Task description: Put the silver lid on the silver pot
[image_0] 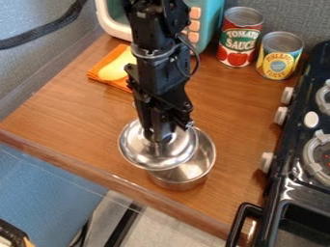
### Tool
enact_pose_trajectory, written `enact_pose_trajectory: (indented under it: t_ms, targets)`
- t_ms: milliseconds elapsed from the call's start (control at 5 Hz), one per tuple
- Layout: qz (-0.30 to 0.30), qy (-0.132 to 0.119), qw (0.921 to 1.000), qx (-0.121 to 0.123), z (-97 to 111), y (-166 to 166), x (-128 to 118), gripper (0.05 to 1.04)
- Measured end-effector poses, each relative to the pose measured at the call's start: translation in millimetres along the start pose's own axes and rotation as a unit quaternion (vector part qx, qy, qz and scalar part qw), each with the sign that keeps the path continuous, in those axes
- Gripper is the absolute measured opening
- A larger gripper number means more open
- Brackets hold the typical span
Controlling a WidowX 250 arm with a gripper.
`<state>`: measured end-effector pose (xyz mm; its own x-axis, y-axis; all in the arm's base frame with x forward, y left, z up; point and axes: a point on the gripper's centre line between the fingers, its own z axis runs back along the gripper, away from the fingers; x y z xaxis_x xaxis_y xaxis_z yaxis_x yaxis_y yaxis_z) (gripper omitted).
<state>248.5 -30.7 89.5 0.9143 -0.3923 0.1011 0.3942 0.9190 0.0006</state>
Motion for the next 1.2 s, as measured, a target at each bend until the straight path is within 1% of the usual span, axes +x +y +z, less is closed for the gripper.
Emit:
enact_pose_trajectory:
  t_ms: [200, 400, 800, 1200]
  targets:
    - [-0.004, 0.012, 0.9999, -0.003, -18.3, -8.1, 6.1, 0.288]
    - [0.005, 0.005, 1.0, -0.002, -30.3, -6.7, 14.1, 0.288]
    - [0.001, -0.007, 1.0, 0.006, -34.5, -3.6, 20.8, 0.288]
    - [-0.005, -0.016, 0.9999, 0.002, -37.6, -2.9, 30.8, 0.288]
